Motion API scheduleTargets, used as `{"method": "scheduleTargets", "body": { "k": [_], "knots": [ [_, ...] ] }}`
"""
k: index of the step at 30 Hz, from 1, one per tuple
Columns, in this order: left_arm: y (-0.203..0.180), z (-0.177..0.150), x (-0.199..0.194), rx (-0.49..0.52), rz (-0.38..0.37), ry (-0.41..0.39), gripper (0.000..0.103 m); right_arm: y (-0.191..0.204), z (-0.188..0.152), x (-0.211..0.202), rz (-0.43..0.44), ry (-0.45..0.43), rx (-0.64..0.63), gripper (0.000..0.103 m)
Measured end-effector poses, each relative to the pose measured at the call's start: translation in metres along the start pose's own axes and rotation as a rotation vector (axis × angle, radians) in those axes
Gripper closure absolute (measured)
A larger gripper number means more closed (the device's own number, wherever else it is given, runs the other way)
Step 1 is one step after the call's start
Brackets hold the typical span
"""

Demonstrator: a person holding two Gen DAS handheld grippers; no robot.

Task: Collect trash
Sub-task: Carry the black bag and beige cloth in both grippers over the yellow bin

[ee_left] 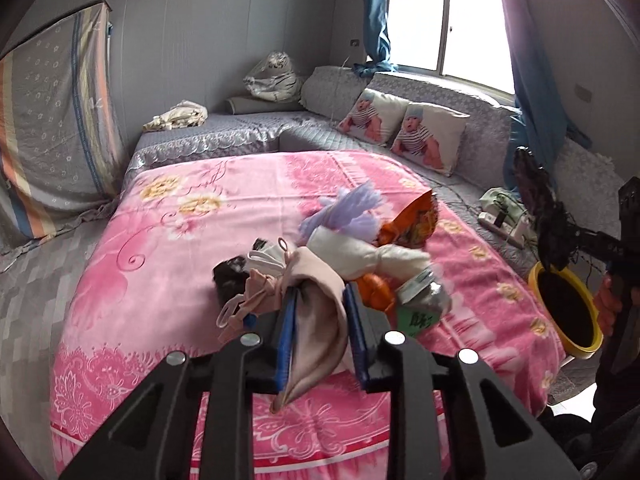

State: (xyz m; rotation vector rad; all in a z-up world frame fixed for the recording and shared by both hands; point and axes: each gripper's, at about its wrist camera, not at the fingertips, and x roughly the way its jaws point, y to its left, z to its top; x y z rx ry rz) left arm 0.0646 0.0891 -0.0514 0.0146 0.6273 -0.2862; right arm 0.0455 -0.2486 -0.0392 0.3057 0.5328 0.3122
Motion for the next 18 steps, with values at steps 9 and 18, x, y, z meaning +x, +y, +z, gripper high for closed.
{"method": "scheduleTargets", "body": {
  "k": [9,18],
  "knots": [
    [-0.103,0.053,0.036,0.137,-0.258,-0.011,0.080,-0.049,0.008,-0.055,-0.195,-0.135,0.098,0.070],
    [-0.223,0.076,0.085,0.283,-0.531,0.026,0.080,-0.128,0.000,-0.130,-0.469,-0.204,0.254,0.069]
  ]
}}
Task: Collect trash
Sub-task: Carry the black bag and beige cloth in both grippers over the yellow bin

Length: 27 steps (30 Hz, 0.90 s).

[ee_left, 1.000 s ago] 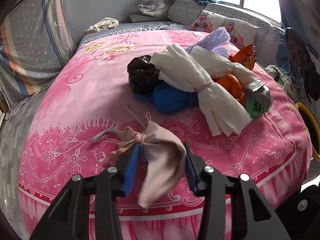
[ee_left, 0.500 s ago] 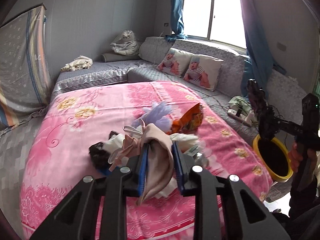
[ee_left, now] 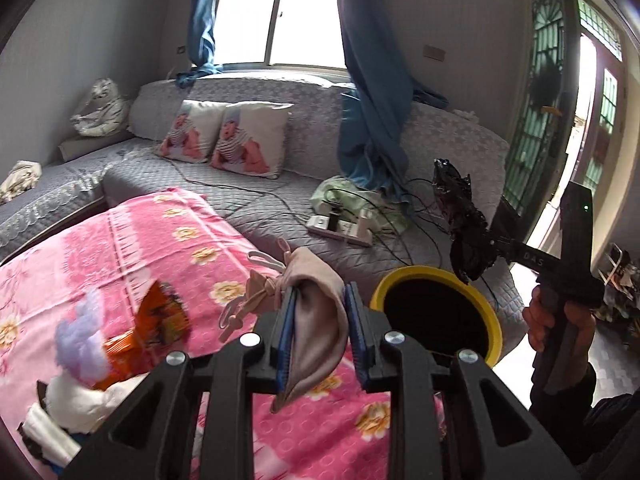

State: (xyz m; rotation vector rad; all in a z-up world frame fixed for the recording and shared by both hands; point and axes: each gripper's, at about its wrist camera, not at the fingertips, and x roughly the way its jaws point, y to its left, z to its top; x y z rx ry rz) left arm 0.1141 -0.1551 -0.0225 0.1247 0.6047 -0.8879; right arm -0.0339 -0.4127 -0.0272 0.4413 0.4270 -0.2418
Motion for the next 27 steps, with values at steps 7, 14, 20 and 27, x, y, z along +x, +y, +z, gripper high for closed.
{"method": "scheduleTargets", "body": {
  "k": [7,14,20,27],
  "knots": [
    [-0.057,0.014,0.076,0.077,-0.157,0.075,0.080,-0.048,0.001,-0.022,-0.239,-0.023,0.031,0.069],
    [-0.098,0.006,0.134,0.105,-0.260,0.155,0.080,-0.082,-0.005,-0.023,-0.329,0.002,0.069,0.069],
    [-0.118,0.002,0.163,0.097,-0.304,0.187,0.080,-0.098,-0.011,-0.006,-0.325,0.056,0.094,0.067],
    [-0.124,-0.001,0.180,0.077,-0.326,0.217,0.080,-0.106,-0.018,0.006,-0.335,0.082,0.124,0.067]
  ]
}}
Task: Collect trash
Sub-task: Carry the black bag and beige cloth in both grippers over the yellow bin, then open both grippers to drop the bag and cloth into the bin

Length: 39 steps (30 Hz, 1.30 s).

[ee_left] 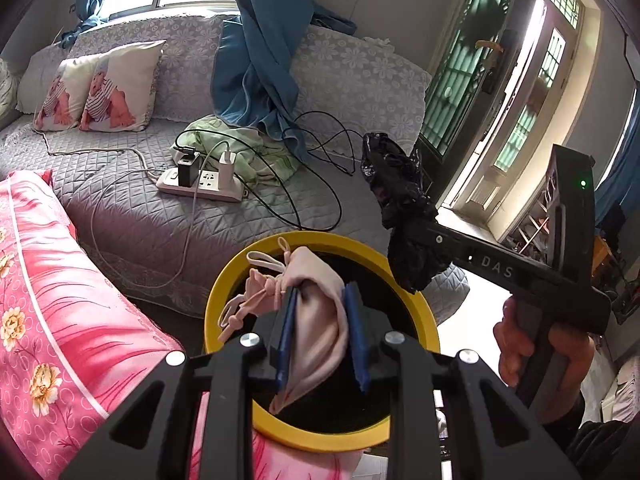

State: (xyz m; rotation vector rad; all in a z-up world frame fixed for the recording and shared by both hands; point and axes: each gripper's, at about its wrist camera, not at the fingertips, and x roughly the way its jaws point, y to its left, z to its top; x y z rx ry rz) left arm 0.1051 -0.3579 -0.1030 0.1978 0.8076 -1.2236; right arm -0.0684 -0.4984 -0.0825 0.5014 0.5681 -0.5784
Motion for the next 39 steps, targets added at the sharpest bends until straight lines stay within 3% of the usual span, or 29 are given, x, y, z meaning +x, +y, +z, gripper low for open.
{"method": "scheduleTargets", "body": {
  "k": [7,11,15,20,28,39],
  "knots": [
    [-0.002,0.001,0.007,-0.009,-0.012,0.016,0.078,-0.002,-0.001,0.004,-0.002,0.007,0.009,0.067],
    [-0.001,0.000,0.009,-0.022,-0.021,0.011,0.075,-0.003,-0.002,0.005,-0.006,0.007,0.016,0.061],
    [0.000,-0.001,0.005,-0.024,-0.002,-0.011,0.054,-0.006,-0.002,0.004,-0.011,-0.003,0.038,0.053],
    [0.012,-0.002,-0.005,-0.068,0.013,-0.032,0.042,-0.011,-0.001,-0.001,-0.018,-0.019,0.056,0.053],
    [0.034,0.001,-0.044,-0.091,0.109,-0.094,0.041,-0.003,0.002,-0.014,0.033,-0.058,0.028,0.053],
    [0.071,-0.006,-0.148,-0.125,0.306,-0.266,0.012,0.067,-0.003,-0.022,0.187,-0.073,-0.126,0.042]
  ]
}}
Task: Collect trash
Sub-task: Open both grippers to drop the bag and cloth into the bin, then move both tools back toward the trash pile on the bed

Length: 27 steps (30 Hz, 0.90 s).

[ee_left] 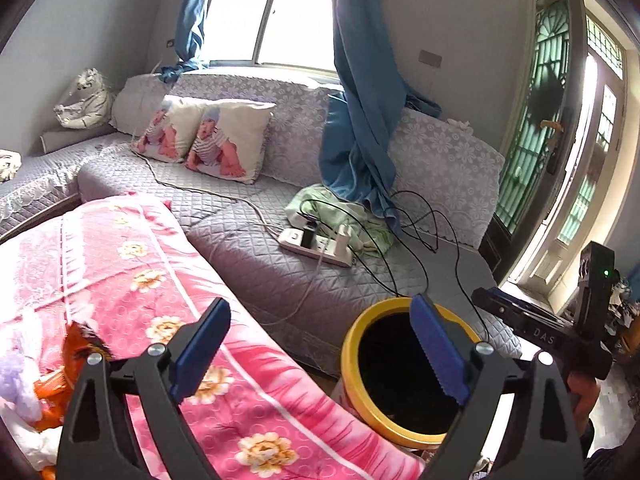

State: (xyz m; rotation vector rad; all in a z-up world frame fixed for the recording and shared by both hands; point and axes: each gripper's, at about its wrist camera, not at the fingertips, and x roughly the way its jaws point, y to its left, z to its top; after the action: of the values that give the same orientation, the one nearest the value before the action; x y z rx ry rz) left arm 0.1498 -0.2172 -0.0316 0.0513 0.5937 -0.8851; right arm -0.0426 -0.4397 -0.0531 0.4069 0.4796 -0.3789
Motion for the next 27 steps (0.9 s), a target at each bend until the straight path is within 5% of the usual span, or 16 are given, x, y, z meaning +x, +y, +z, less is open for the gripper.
{"method": "scheduleTargets", "body": {
  "k": [7,18,27],
  "knots": [
    [0.051,-0.008,-0.064,-0.018,0.212,-0.055,0.008,0.056,-0.006,0.006,0.121,-0.003,-0.111,0.032],
    [0.148,-0.063,-0.170,-0.181,0.502,-0.086,0.008,0.137,-0.017,0.021,0.254,0.000,-0.245,0.023],
    [0.171,-0.126,-0.199,-0.295,0.576,-0.045,0.008,0.204,-0.030,0.048,0.345,0.037,-0.348,0.022]
  ]
}}
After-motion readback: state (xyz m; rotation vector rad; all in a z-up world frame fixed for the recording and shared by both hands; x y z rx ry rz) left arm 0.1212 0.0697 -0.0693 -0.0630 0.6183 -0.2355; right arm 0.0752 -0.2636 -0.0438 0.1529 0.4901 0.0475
